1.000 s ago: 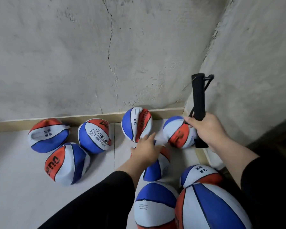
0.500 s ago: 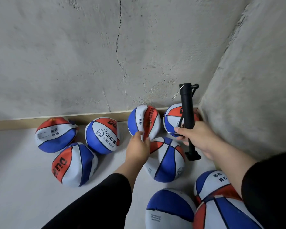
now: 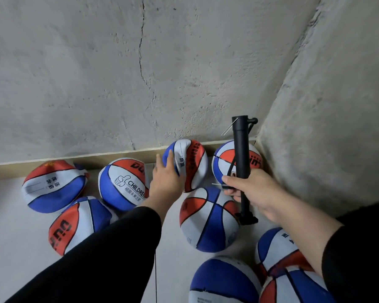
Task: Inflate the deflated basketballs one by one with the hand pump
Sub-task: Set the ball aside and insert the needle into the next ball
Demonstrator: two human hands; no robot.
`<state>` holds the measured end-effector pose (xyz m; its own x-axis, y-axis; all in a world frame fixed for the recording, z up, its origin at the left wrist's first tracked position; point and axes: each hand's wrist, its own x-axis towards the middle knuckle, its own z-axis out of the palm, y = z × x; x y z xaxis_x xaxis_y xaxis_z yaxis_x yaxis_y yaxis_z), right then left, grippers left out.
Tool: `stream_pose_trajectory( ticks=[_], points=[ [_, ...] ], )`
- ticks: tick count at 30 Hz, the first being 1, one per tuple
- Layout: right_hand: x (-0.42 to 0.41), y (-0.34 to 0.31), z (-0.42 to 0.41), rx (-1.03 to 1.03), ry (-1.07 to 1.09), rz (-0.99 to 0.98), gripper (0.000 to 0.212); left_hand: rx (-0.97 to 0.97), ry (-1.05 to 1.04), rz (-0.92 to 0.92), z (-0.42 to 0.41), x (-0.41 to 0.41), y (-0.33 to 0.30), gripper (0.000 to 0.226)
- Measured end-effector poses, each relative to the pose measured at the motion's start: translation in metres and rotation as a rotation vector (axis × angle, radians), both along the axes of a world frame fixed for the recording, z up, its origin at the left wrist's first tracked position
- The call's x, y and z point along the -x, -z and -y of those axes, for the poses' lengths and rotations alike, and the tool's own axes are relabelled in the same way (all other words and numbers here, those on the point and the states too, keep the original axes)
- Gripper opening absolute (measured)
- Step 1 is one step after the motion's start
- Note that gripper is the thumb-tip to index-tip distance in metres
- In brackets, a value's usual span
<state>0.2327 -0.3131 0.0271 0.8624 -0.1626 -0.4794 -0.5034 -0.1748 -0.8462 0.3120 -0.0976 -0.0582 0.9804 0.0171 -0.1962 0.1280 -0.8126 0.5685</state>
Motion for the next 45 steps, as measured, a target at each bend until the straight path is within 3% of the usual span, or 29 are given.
stream_pose_trajectory(
  ticks=[3, 6, 10, 18, 25, 31, 37, 45],
  points=[
    [0.002, 0.002, 0.002, 0.005, -0.005, -0.012, 0.023, -0.071, 0.066, -0.038, 0.004, -0.013, 0.001, 0.074],
    [0.003, 0.001, 0.006, -0.009, 0.009, -0.015, 0.02, 0.065, -0.042, -0.016, 0.009, -0.017, 0.002, 0.06],
    [0.004, 0.0, 0.012, -0.022, 0.017, -0.016, 0.02, 0.1, -0.194, -0.091, 0.016, -0.019, -0.004, 0.084],
    [0.013, -0.008, 0.018, -0.047, 0.002, 0.0, 0.023, 0.204, -0.289, -0.196, 0.021, -0.022, 0.001, 0.096],
    [0.016, -0.023, 0.026, -0.059, 0.013, 0.04, 0.02, 0.351, -0.435, -0.113, 0.018, -0.008, -0.007, 0.072],
    [0.016, -0.05, 0.024, -0.11, 0.063, 0.132, 0.024, 0.713, -0.614, 0.076, 0.016, 0.003, -0.065, 0.06],
    [0.017, -0.097, 0.005, -0.172, 0.096, 0.248, 0.023, 1.042, -0.656, 0.053, -0.001, 0.029, -0.14, 0.055],
    [0.068, -0.222, -0.046, -0.328, 0.074, 0.494, 0.022, 1.241, -0.625, 0.037, -0.04, 0.122, -0.255, 0.054]
  ],
)
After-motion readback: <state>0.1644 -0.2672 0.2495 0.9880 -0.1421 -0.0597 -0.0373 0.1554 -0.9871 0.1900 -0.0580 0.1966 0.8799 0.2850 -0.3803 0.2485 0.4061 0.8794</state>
